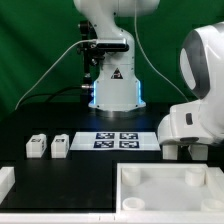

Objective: Assemble one leg

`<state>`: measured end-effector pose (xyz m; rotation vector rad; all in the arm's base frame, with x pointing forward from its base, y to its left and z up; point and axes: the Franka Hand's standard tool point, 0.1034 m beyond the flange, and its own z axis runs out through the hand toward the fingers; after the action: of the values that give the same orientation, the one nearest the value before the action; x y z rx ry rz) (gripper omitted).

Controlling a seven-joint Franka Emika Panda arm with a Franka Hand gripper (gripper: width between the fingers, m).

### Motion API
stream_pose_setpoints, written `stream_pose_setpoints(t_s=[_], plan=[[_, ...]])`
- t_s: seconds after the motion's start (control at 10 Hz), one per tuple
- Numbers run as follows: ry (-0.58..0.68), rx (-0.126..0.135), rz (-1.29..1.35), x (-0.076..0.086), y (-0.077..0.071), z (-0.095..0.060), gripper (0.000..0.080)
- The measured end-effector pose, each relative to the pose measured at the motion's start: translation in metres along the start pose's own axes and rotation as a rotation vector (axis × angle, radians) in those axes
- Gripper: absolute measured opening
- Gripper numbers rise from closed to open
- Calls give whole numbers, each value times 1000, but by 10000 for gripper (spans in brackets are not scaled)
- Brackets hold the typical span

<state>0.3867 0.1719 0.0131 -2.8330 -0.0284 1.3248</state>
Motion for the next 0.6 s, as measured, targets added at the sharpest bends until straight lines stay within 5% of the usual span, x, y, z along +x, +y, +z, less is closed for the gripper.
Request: stream_pose_setpoints(t_s=[0.1,0.6], plan=[[0,0,0,0,0,0,331],[0,0,0,0,0,0,288]])
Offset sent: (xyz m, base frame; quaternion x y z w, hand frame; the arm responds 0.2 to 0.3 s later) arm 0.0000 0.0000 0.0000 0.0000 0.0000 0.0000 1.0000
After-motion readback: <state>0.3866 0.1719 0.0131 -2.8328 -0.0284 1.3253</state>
